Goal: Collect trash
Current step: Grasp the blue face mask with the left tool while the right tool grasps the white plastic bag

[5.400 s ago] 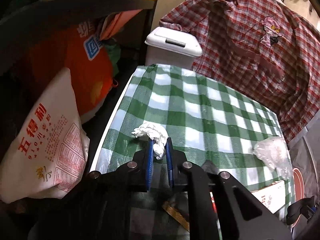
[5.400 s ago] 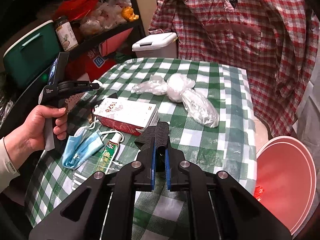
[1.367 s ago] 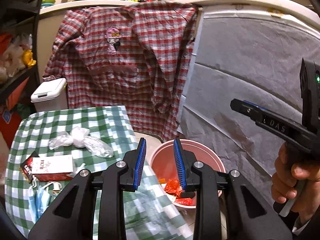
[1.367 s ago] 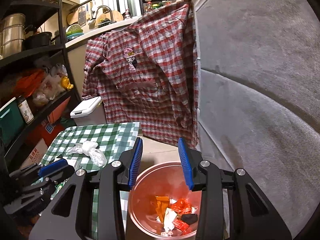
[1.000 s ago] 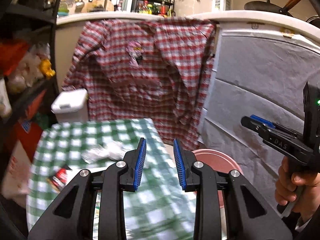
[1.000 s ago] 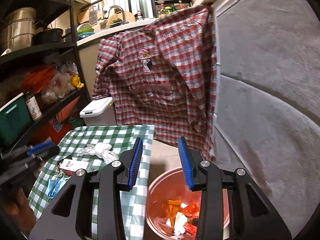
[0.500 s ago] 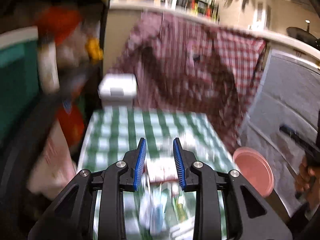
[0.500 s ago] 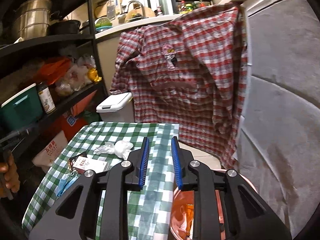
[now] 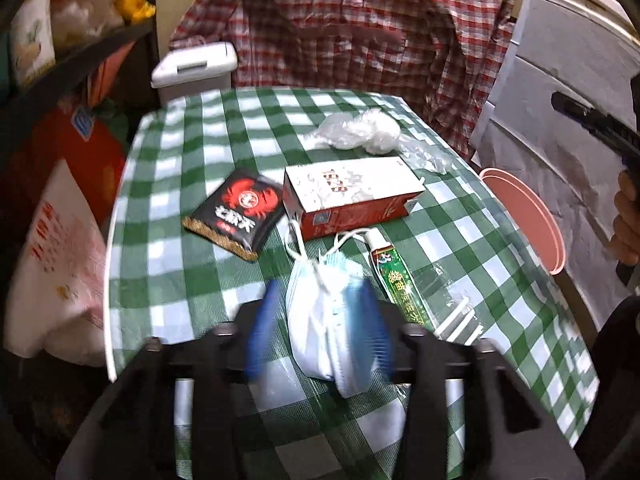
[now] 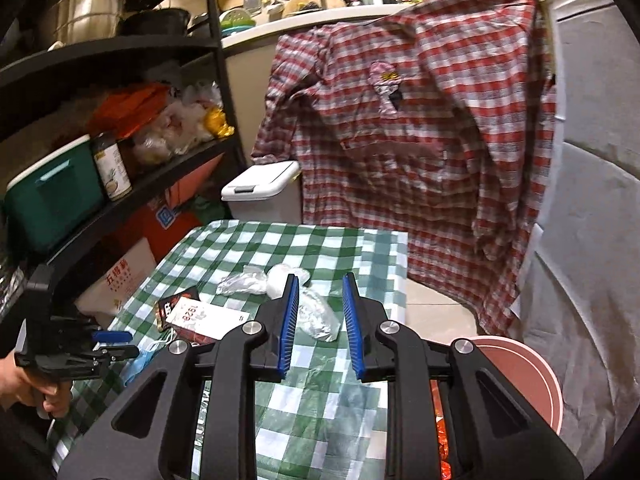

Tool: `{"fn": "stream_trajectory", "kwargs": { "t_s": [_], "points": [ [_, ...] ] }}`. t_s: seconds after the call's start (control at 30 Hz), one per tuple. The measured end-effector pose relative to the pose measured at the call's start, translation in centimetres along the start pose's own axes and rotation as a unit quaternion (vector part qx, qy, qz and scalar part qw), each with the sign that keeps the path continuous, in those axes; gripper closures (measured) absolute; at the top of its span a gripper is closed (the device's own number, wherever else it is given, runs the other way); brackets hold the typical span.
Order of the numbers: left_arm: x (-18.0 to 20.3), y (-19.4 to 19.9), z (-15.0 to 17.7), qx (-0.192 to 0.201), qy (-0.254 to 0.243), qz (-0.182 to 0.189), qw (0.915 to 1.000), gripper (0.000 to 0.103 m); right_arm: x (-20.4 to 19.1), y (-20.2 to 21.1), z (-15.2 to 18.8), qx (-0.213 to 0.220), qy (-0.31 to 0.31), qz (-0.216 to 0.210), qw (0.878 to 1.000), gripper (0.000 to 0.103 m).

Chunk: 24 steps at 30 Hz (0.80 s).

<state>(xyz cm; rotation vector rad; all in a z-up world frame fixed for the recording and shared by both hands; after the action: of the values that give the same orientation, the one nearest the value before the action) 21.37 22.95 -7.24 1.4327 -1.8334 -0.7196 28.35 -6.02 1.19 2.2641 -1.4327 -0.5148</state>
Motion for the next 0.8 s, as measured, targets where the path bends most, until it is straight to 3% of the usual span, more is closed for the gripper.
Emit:
{"fn": "stream_trajectory", "kwargs": {
  "t_s": [0.23,0.4,0.53,0.8],
  "points": [
    [1.0,-2.3,0.6,-0.036,-0.023,0.012,0.999,0.051,-0.4,-1.5,0.5,-0.017,0.005,-0.003,1.0,0.08],
    [1.3,-3.7,1.1,-0.071,-0.04,-0.001,0.9967,0.069,-0.8,-2.8,0.8,-0.028,0.009,-0.006,1.0,0.08],
    [1.0,-2.8,0.4,-0.058,-0.034,-0.001,0.9978,0.083,-1.1,-4.3,1.2,-0.041,0.015,-0.008,0.999,0.079],
    [-0.3,0.2,-1.5,-0.01,-0.006,-0.01,0.9999,0.083,-1.0,-7.7,1.7,-0.07,0.027,-0.008,0.997,0.077]
  ]
}}
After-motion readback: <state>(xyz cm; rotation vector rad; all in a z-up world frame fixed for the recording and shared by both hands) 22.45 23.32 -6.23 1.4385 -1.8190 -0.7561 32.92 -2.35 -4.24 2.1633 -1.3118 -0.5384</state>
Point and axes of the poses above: each gripper's, at about its wrist camera, not at the fingertips, and y roughly against the way its jaws point, x to its right, z to its underside, the point moved 1 cm from there along -y, roughly the way its jaws point, and after that the axes turned 2 degrees about z, right-handed, at the moved point
